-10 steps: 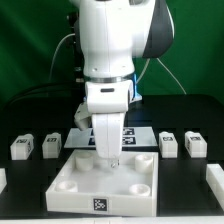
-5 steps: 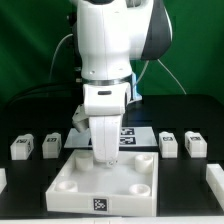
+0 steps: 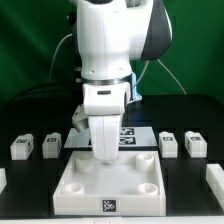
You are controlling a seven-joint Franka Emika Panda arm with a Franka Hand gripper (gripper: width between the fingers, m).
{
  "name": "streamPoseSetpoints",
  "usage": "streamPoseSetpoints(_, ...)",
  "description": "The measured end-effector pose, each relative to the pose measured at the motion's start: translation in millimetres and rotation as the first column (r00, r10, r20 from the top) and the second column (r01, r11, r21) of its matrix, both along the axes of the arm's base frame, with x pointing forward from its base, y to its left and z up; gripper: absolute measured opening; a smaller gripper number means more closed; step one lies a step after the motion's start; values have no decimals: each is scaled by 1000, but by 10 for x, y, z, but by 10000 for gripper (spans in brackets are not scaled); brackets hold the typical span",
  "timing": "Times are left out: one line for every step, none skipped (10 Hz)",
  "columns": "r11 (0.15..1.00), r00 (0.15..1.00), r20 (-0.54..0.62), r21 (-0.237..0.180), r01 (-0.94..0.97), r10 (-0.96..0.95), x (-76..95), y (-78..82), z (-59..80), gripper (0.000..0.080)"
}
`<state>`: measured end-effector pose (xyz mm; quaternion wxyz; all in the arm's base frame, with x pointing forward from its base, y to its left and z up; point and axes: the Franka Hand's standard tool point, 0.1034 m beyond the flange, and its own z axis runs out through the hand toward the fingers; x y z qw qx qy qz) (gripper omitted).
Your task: Assemble one leg
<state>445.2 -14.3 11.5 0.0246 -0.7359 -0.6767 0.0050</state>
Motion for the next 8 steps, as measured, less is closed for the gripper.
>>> streamPoseSetpoints(1000,1000,0,0,0,0,0,0,0,59)
streamPoseSetpoints(1000,1000,0,0,0,0,0,0,0,59)
streamPoseSetpoints(1000,1000,0,0,0,0,0,0,0,59)
streamPoseSetpoints(1000,1000,0,0,0,0,0,0,0,60)
streamPoseSetpoints(1000,1000,0,0,0,0,0,0,0,60)
streamPoseSetpoints(1000,1000,1,1,5,-5,15,21,0,60)
streamPoseSetpoints(1000,1000,13,7,9,-9,127,138,5,60)
streamPoseSetpoints(1000,1000,20,19,17,-18,234,292,-3,60)
